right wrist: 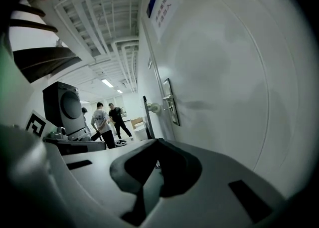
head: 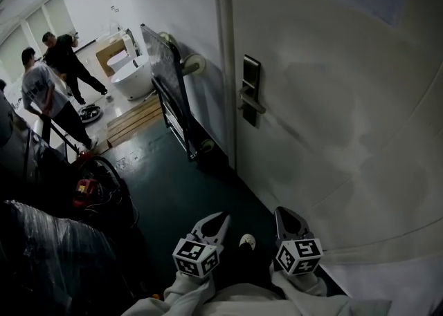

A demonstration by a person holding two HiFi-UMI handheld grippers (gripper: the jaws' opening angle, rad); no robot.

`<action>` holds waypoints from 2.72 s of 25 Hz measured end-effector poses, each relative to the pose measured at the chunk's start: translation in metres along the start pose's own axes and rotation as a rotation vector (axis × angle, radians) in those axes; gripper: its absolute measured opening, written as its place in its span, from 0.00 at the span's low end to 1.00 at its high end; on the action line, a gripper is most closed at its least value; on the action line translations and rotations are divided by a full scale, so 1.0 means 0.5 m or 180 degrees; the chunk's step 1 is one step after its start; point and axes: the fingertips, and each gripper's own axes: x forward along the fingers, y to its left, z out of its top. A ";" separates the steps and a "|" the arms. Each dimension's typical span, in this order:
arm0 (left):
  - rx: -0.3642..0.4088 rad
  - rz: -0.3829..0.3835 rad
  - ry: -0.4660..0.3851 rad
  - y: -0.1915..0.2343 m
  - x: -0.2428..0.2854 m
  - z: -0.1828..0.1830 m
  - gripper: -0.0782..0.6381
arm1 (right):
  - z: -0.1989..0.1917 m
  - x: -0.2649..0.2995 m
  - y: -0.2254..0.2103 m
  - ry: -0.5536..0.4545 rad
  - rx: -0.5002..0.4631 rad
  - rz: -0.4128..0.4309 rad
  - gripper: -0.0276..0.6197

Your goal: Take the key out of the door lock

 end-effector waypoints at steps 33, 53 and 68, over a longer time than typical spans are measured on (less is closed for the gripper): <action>-0.1252 -0.0175 -0.0141 0.206 0.345 0.147 0.15 | 0.119 0.289 -0.133 0.0008 0.0177 -0.0018 0.12; -0.2790 -0.1042 -0.0097 0.316 0.539 0.252 0.29 | 0.147 0.421 -0.110 -0.0016 0.0231 -0.0451 0.12; -0.3234 -0.1228 -0.0039 0.329 0.632 0.271 0.30 | 0.174 0.453 -0.128 -0.0012 0.0146 -0.0701 0.12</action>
